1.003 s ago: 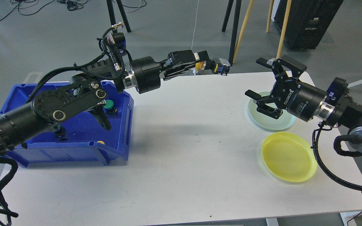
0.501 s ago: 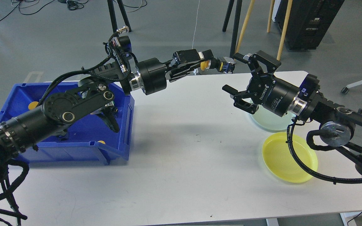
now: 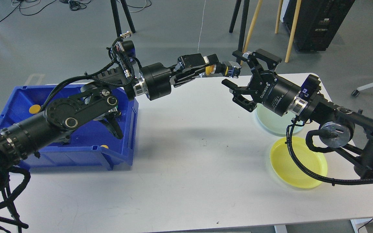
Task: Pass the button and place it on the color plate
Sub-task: 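Grasp the yellow button with the right gripper and release the left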
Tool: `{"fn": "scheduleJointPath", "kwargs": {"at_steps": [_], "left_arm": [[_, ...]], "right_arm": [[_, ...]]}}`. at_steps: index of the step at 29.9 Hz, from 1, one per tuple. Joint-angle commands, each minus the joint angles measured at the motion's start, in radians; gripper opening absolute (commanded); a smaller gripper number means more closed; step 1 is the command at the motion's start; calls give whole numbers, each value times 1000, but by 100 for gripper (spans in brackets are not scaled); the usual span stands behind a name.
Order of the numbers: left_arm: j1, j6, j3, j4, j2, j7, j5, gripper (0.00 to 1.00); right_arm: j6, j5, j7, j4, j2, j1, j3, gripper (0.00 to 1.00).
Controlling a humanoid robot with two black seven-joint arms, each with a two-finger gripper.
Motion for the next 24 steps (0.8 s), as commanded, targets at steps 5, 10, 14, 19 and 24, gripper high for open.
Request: {"fn": "scheduleJointPath", "kwargs": {"at_steps": [5,10,14,19,24], "left_arm": [[4,-2,0,28,-3,0,0,5],[16,-2,-1,28,-3,0,0,6],[24,-3,-1,26,6,0,-1,8],[38,-12,-66,26,3,0,-18,51],[56,-17,-129,23,3,0,-54,78]], "right_arm": [[-66,2,-5,7,-1,11,0,1],[-71,3,-5,7,2,11,0,1],[-71,3,-5,9,3,8,0,0],[-71,3,-5,18,-6,-3,0,0],[-71,2,-5,35,-21,-20,0,0]]}}
